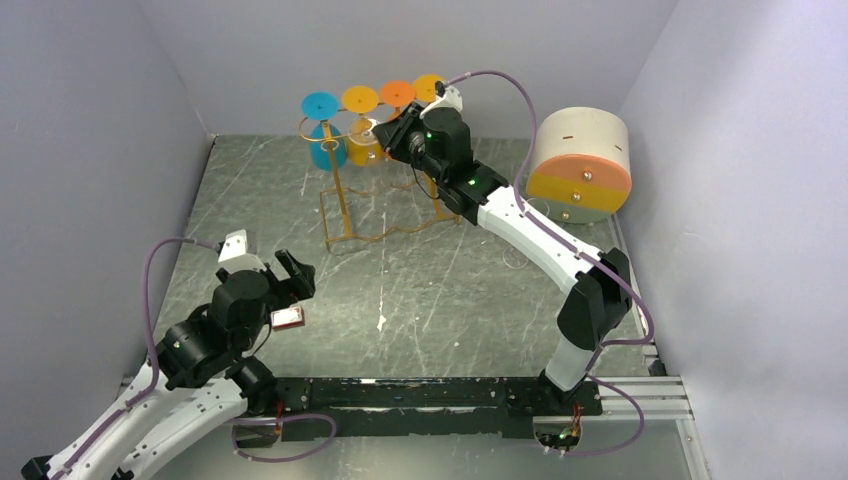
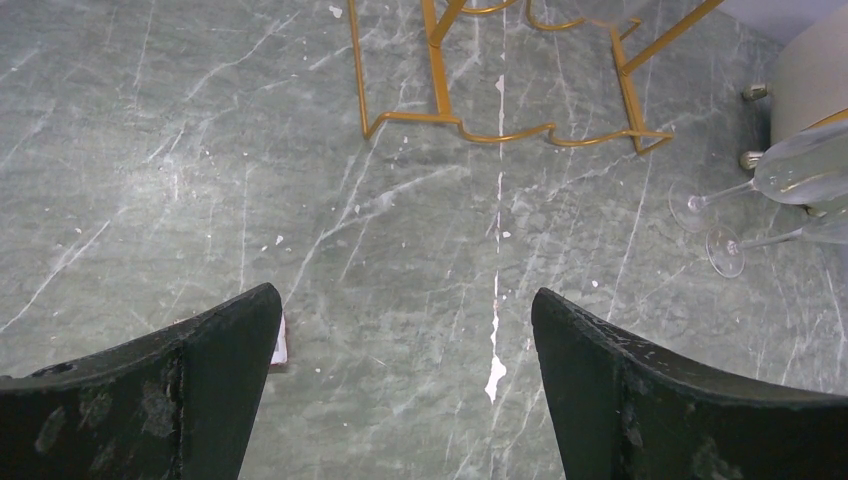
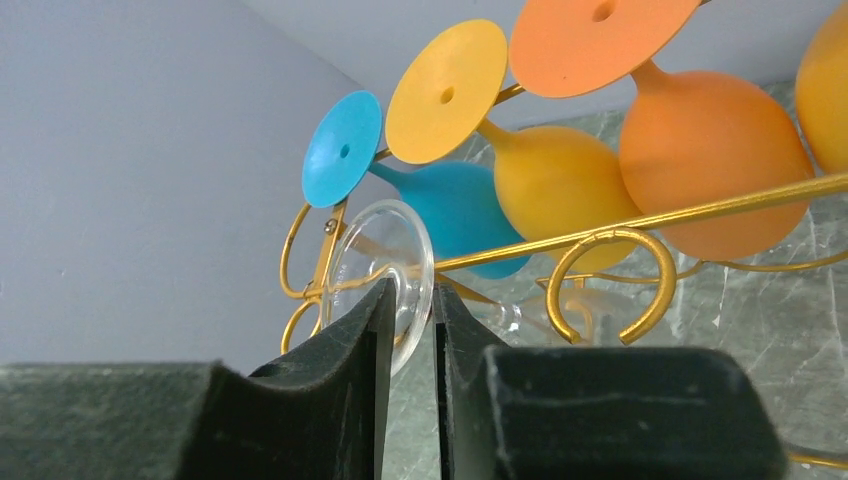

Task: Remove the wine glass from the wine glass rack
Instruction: Pick up the wine glass from the wine rack.

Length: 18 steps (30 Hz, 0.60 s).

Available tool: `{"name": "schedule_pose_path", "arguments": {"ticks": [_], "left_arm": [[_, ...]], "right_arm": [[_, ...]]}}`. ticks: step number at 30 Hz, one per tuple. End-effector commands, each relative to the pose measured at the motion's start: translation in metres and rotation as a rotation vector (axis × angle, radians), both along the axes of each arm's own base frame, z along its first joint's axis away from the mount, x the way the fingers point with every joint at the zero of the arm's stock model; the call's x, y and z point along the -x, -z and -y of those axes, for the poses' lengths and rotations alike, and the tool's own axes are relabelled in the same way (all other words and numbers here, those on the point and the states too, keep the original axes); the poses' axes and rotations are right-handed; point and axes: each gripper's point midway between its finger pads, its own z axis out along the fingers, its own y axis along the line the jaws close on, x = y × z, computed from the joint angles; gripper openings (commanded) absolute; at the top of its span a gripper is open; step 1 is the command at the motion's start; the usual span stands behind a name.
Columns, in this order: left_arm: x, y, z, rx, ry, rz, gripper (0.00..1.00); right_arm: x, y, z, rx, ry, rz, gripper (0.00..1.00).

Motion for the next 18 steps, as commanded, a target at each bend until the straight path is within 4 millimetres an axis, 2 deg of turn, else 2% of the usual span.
{"name": "schedule_pose_path", "arguments": {"ticks": [1,18], "left_arm": [[-0.002,-0.001,0.001,0.004,-0.003,0.004,1.0],[-0.002,0.0,0.002,0.001,0.002,-0.001,1.0]], "right_arm": [[-0.001,-0.004,0.006,0.014,0.016,0.005,0.19],[0.01,-0.036,0.013,-0.096,-0.013,0.022,0.03]]}}
